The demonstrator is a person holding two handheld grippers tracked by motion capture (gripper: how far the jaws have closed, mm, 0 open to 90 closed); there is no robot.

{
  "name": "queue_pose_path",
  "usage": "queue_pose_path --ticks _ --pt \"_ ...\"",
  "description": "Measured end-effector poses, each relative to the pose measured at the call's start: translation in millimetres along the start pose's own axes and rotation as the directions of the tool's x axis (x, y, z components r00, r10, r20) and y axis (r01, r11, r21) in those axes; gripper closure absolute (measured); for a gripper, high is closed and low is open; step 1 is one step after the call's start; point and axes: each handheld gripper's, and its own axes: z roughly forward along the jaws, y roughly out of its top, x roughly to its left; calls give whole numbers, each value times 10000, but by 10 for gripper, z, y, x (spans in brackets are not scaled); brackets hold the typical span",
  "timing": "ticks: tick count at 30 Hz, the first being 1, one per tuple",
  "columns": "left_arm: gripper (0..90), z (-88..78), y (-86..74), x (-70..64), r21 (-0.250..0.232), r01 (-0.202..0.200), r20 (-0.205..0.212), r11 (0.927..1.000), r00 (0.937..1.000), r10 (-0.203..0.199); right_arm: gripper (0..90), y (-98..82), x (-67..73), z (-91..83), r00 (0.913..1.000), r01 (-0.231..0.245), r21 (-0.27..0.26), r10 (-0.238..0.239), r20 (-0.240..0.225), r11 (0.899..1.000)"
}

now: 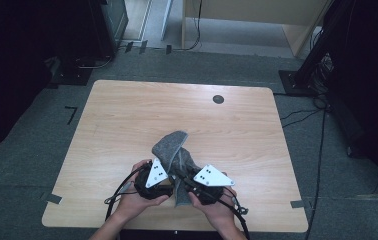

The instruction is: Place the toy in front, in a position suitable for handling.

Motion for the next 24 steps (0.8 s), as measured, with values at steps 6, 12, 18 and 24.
queue_pose_path --ticks 6,12,18,24 --pt "344 -40 -1 66 -335 280 91 9990 9996 -277 732 -50 -336 -74 9918 -926 92 914 894 9957" --pt "344 -63 -19 110 -652 569 410 9963 9977 -543 731 -77 -408 -68 9870 -1600 28 1600 134 9871" --pt "344 -97 -23 123 -937 485 405 9944 9982 -449 727 -113 -413 -35 9835 -1810 162 1808 103 9834" --pt "344 -88 -46 124 -855 387 487 9956 9982 -346 710 -126 -419 -27 9751 -2212 97 2213 -132 9752"
